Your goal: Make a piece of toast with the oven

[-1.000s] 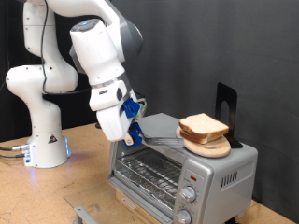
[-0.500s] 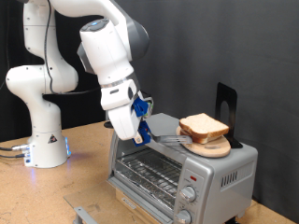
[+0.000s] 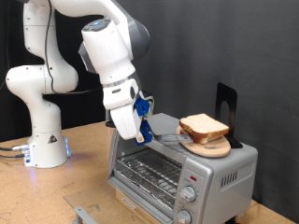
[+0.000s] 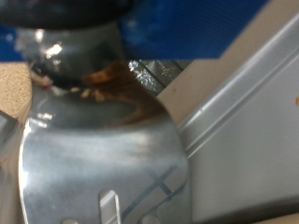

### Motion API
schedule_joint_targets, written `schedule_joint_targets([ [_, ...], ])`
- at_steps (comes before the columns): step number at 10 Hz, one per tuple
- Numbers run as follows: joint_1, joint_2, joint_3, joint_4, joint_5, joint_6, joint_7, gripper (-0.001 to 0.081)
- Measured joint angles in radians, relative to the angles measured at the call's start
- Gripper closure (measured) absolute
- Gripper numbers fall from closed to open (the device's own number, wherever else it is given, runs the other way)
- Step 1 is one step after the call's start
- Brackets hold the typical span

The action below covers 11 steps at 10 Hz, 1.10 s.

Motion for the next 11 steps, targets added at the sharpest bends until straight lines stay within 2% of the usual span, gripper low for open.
schedule_joint_targets([
  [5, -0.005, -0.018, -0.006, -0.037, -0.012, -0.016, -0.030, 0.0542],
  [11, -0.006, -0.032, -0.020, -0.045, -0.004, -0.025, -0.031, 0.0542],
])
